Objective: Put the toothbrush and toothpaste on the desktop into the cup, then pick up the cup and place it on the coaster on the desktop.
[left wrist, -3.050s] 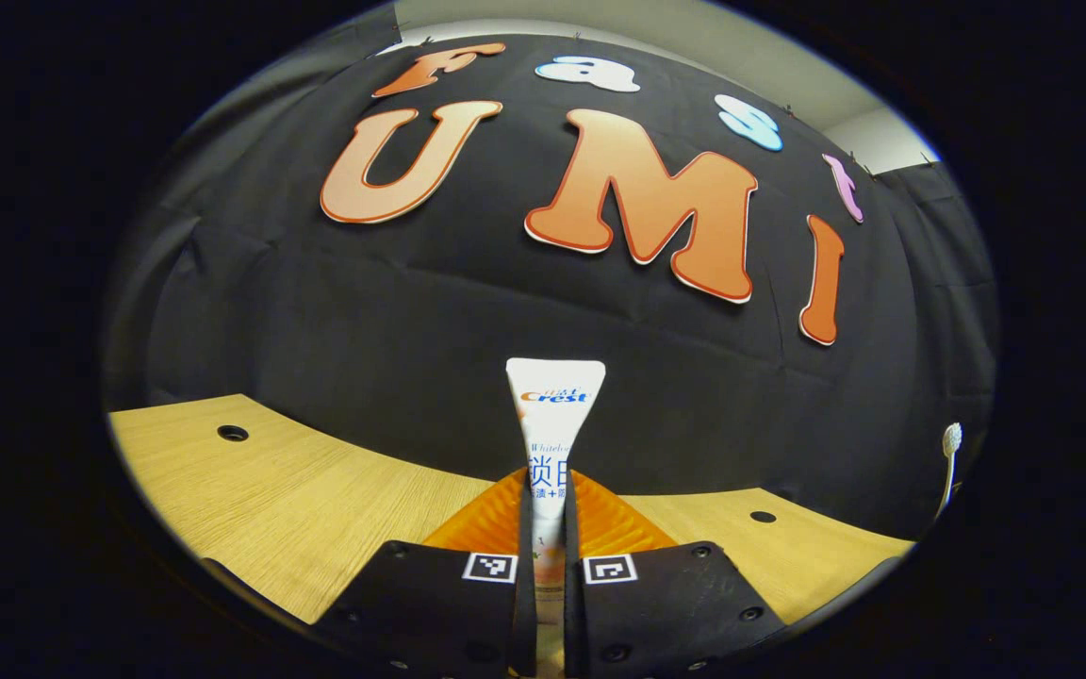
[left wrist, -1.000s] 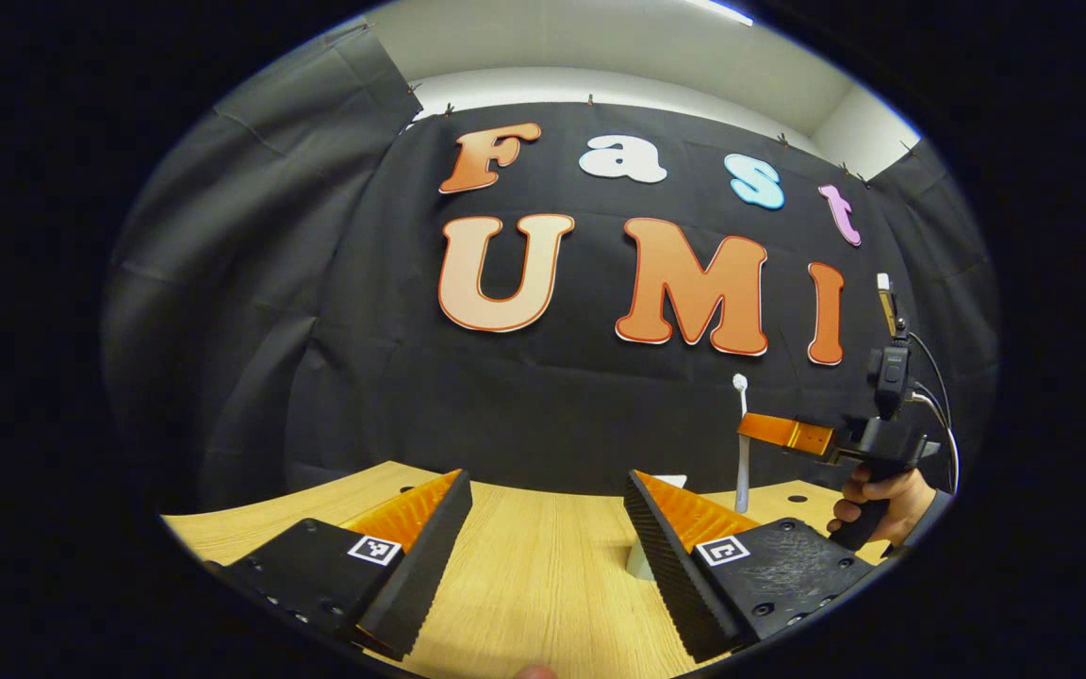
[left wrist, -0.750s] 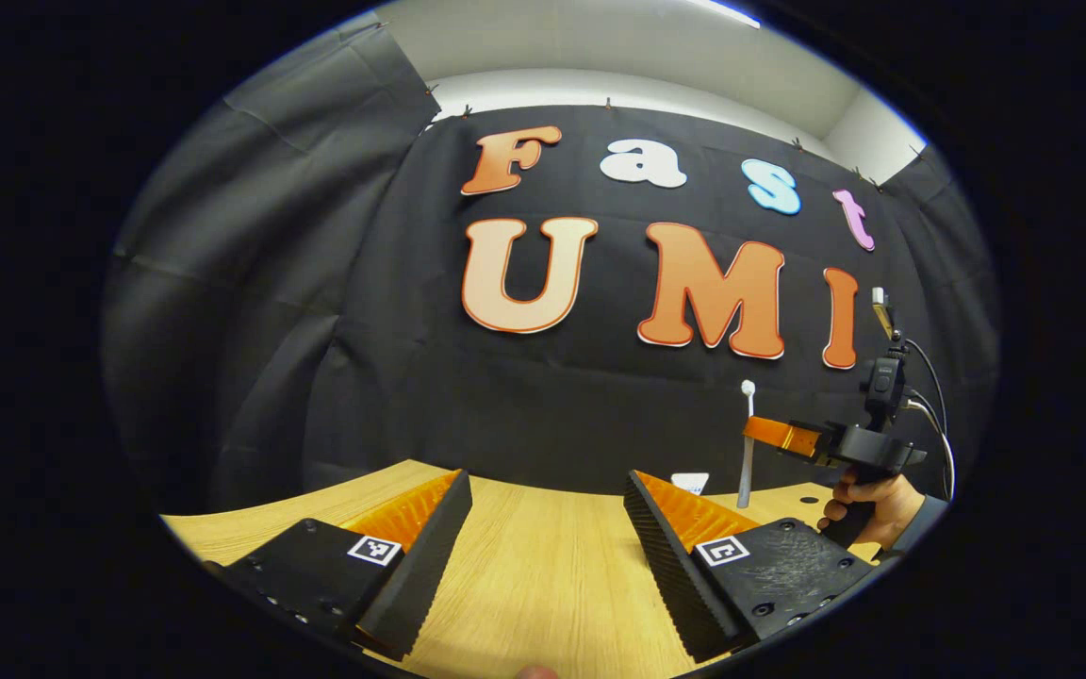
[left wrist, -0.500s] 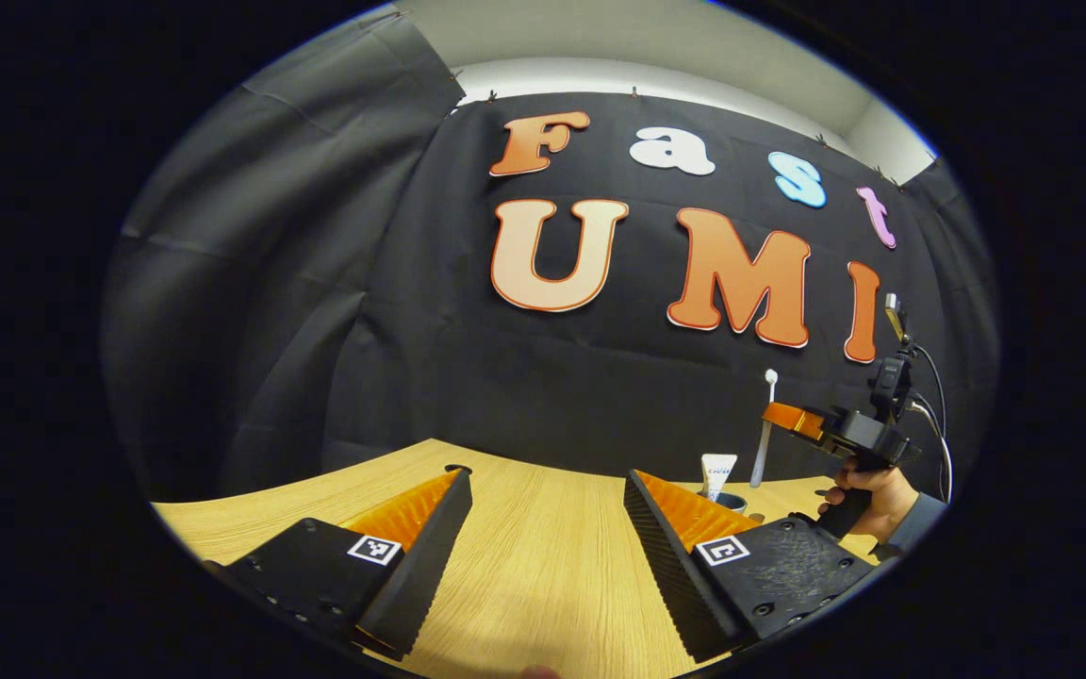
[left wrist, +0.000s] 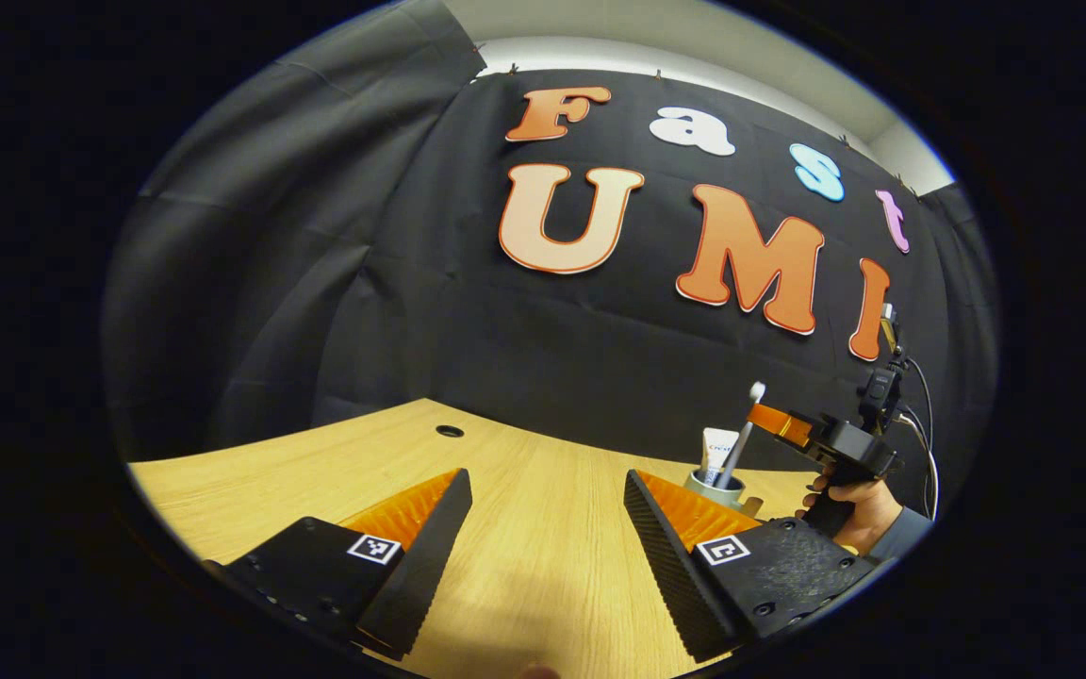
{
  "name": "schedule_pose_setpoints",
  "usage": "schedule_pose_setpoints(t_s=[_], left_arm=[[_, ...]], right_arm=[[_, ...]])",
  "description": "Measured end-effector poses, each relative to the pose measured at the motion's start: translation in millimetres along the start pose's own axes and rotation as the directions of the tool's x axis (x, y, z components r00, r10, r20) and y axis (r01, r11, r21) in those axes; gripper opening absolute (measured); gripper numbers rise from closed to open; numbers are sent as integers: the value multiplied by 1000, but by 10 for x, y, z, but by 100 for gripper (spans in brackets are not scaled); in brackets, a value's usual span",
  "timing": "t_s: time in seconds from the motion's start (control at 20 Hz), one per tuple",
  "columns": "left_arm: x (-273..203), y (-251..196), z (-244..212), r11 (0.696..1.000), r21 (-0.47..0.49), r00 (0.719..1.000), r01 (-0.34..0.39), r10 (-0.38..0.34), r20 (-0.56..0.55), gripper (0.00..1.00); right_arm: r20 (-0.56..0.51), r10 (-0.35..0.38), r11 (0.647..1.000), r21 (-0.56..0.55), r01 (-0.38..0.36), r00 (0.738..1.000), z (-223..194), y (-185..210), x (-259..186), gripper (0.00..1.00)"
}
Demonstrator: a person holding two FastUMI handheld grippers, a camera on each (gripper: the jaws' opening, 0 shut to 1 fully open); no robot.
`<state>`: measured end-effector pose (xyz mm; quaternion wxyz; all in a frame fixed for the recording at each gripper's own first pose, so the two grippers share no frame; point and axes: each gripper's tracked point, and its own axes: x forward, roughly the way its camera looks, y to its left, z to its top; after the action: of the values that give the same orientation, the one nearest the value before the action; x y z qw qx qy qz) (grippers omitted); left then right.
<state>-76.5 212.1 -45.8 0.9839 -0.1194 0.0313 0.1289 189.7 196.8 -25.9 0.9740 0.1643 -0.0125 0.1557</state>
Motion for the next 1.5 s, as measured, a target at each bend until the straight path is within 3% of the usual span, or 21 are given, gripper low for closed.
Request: schedule_pose_setpoints(t_s=[0.25, 0.3, 0.35, 0.4, 0.5, 0.7, 0.75, 0.8, 0.9, 1.0, 1.15, 1.25, 1.3, 1.35, 1.5], left_arm=[[88, -481, -73, 997, -15, 996, 74, -74, -50, 98], [124, -597, -73, 996, -11, 994, 92, -92, -60, 98], [155, -736, -71, 994, -8, 991, 113, -113, -74, 98], [161, -893, -90, 991, -6, 987, 135, -135, -91, 98], [233, -1177, -128, 985, 4, 975, 172, -170, -140, 98], [389, -1776, -224, 957, 6, 927, 291, -280, -250, 98], [453, -1850, -284, 954, 23, 914, 298, -279, -295, 98], [505, -1892, -319, 952, 39, 906, 304, -276, -320, 98], [625, -2020, -350, 949, 52, 885, 311, -269, -380, 98], [717, -2165, -440, 950, 10, 828, 313, -268, -492, 98], [886, -2227, -670, 971, -46, 732, 236, -209, -649, 98], [1028, -2213, -801, 981, -32, 681, 190, -155, -715, 98], [1062, -2215, -869, 983, -22, 646, 181, -136, -751, 98], [1139, -2190, -944, 989, -8, 621, 147, -99, -777, 100], [1257, -2142, -1116, 997, 21, 559, 70, -21, -829, 98]], right_arm=[[-37, 19, 998, -51, -21, 999, 197, -96, -356, 28], [-45, 10, 997, -71, -14, 999, 240, -147, -454, 33], [-50, 12, 997, -81, -16, 999, 300, -169, -555, 44], [-50, 16, 996, -92, -21, 999, 371, -189, -653, 45], [-43, 11, 992, -125, -16, 999, 500, -267, -844, 57], [-7, 3, 988, -152, -5, 1000, 577, -323, -1157, 78], [-3, 2, 988, -154, -3, 1000, 618, -377, -1242, 74], [3, 0, 987, -160, 0, 1000, 641, -441, -1320, 80], [22, -4, 982, -189, 8, 1000, 720, -576, -1473, 81], [52, -9, 976, -215, 20, 999, 764, -723, -1564, 81], [33, -34, 978, -204, 40, 999, 703, -941, -1716, 84], [45, -40, 975, -218, 49, 998, 739, -1031, -1817, 85], [60, -39, 973, -224, 51, 997, 765, -1075, -1865, 92], [66, -38, 975, -216, 51, 997, 777, -1103, -1896, 87], [46, -34, 982, -185, 42, 998, 709, -1172, -2015, 87]])
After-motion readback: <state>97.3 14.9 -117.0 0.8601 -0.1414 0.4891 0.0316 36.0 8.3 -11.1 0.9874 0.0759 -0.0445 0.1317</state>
